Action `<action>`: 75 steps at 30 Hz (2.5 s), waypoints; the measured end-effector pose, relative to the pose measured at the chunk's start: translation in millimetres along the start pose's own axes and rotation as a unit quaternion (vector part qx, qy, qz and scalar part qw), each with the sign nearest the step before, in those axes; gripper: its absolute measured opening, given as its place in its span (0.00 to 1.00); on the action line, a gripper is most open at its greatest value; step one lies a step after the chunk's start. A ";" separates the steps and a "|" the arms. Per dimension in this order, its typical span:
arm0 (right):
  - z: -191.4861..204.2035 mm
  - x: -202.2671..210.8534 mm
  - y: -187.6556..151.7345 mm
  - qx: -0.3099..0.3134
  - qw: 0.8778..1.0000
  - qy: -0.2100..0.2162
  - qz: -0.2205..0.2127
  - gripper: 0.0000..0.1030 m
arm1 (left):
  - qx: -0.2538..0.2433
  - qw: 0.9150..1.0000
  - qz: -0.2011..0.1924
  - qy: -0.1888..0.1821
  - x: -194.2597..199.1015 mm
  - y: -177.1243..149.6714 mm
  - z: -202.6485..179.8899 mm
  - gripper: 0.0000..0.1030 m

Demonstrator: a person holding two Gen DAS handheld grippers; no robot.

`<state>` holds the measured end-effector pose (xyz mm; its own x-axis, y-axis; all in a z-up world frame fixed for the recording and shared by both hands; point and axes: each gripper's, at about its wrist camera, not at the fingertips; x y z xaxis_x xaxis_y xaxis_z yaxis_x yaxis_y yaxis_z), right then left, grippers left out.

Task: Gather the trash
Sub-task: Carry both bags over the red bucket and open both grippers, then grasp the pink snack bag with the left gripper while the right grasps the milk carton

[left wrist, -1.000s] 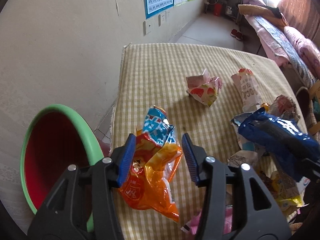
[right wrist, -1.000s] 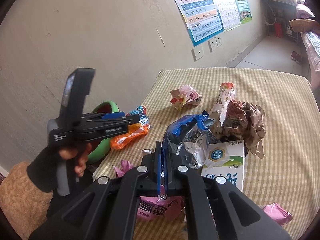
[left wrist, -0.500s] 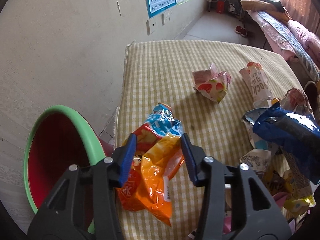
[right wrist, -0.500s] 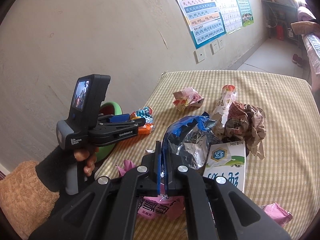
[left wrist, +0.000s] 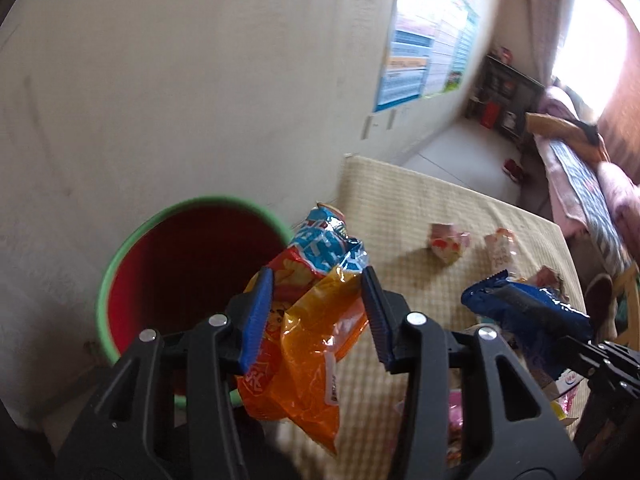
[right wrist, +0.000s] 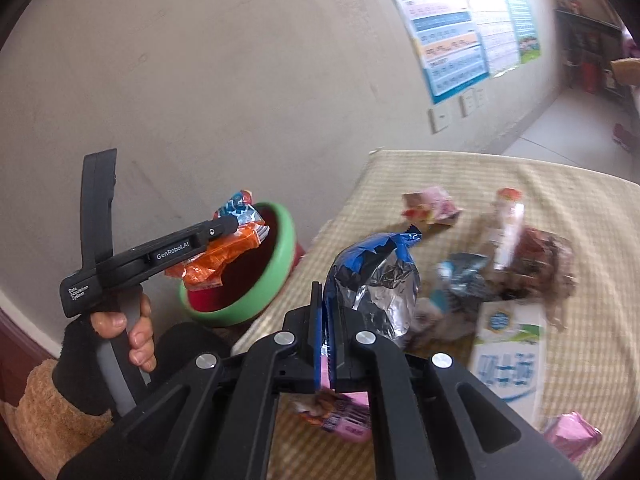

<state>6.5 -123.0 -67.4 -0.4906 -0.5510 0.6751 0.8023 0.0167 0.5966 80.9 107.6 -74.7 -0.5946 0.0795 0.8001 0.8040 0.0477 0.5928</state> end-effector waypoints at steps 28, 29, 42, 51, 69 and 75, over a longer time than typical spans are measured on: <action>93.7 -125.5 63.6 0.068 0.992 0.080 0.071 0.51 | 0.121 0.990 0.019 0.063 -13.9 -19.6 121.8 0.59; 90.8 -119.5 61.7 0.067 0.993 0.076 0.066 0.51 | 0.119 0.991 0.018 0.063 -13.5 -19.2 119.3 0.59; 13.7 -12.3 29.1 0.058 0.991 -0.118 -0.003 0.62 | 0.060 0.998 0.004 0.002 8.9 -19.1 43.0 0.65; -58.3 -4.7 -22.0 -0.006 0.975 -0.213 0.058 0.67 | -0.020 0.993 0.076 -0.083 -0.3 -53.7 -46.3 0.78; -87.6 -3.6 -52.5 -0.026 0.977 -0.202 0.071 0.55 | 0.028 0.965 0.229 -0.124 -38.4 -114.7 -83.9 0.82; -87.8 0.8 -52.0 -0.034 0.979 -0.189 0.061 0.55 | 0.056 0.969 0.220 -0.098 -55.9 -99.8 -73.5 0.82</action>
<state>-5.7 -197.6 -136.0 -0.4704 -0.1989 0.8597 0.8773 -0.0004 0.4800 33.2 25.2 -171.8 -0.1895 0.3034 0.9338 0.9818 0.0732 0.1755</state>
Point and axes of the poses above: each gripper's, at about its wrist camera, not at the fingertips, and x roughly against the way its jaws point, z to its left, y to its top, and after that the axes turned 6 degrees about z, right-handed
